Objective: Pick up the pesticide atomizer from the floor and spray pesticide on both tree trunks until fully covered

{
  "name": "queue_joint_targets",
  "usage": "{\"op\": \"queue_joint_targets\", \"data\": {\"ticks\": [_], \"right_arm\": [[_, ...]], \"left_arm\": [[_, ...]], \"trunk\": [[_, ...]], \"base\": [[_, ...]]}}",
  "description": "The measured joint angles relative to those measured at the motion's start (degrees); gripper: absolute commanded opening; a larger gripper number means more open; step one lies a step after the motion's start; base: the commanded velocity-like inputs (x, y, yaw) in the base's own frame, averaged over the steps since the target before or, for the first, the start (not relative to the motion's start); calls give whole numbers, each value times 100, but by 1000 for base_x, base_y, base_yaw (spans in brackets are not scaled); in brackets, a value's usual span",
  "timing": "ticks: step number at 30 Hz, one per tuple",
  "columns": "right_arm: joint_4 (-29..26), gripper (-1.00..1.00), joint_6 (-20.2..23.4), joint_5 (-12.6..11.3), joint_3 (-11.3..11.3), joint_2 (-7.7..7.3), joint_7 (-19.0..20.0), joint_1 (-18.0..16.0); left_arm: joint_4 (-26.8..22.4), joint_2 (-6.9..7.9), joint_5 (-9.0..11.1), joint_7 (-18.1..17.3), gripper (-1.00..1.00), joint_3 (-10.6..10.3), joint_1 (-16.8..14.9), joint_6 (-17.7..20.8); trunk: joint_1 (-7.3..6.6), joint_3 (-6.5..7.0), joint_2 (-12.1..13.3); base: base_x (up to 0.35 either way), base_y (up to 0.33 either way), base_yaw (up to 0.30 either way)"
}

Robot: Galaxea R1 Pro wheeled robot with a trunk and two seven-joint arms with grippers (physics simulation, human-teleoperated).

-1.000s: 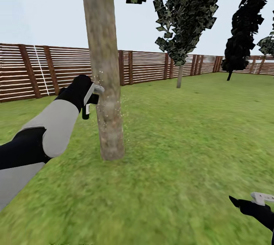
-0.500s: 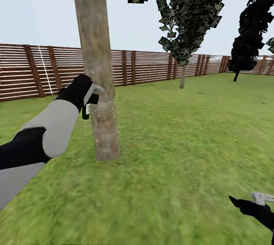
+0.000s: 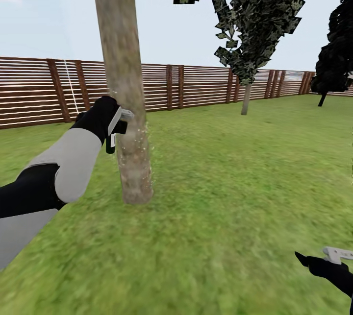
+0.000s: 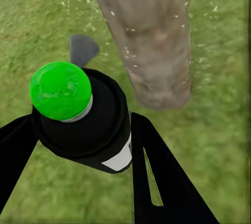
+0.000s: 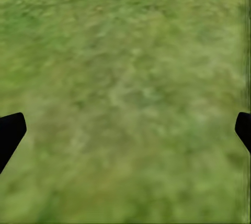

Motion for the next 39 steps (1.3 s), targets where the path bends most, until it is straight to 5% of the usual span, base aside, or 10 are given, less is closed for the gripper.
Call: {"op": "queue_joint_targets", "data": {"ticks": [11,20,26,36,39], "right_arm": [[0,100,-2,0,0,0,0,0],[0,100,-3,0,0,0,0,0],[0,100,-3,0,0,0,0,0],[0,100,-2,1,0,0,0,0],[0,100,-2,2,0,0,0,0]], "left_arm": [[-54,15,-9,0,-100,16,-2,0],[-62,9,9,0,-100,23,-461,7],[709,0,50,-24,-100,48,-462,-21],[1292,18,56,-409,-100,150,-393,-159],[1370,30,46,-435,-100,151,-137,-361]], "trunk": [[0,0,0],[0,0,0],[0,0,0],[0,0,0],[1,-1,1]], "base": [[0,-140,0],[0,0,0],[0,0,0],[0,0,0],[0,0,0]]}}
